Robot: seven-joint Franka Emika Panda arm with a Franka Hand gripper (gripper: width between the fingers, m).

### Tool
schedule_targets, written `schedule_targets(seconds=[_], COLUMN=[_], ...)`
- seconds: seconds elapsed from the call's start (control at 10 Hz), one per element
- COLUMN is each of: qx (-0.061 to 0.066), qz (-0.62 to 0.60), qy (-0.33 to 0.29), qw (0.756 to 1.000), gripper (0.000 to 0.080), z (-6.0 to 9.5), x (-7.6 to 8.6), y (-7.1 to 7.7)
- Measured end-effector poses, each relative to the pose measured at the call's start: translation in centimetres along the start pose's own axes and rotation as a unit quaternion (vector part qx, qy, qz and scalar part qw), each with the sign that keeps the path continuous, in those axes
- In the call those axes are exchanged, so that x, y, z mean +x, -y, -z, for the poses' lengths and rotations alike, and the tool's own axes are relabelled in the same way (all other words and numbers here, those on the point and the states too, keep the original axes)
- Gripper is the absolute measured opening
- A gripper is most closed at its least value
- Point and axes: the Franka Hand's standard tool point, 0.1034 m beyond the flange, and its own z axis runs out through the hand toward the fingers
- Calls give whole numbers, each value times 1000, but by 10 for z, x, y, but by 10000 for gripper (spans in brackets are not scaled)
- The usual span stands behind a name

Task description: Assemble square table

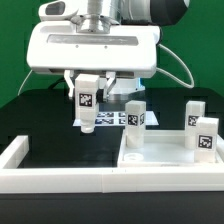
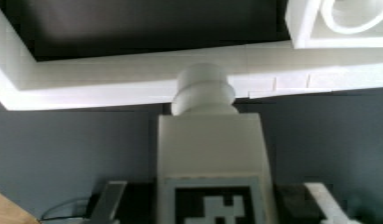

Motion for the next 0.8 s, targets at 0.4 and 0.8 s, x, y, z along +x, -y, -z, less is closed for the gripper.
schedule_targets(seconds=[0.4,0.8], qx=[25,36], qz=[-21,-28], qy=[4,-7], qw=[999,999], gripper=[287,287], z=[-2,-11], x=[-2,-5], y=[10,26])
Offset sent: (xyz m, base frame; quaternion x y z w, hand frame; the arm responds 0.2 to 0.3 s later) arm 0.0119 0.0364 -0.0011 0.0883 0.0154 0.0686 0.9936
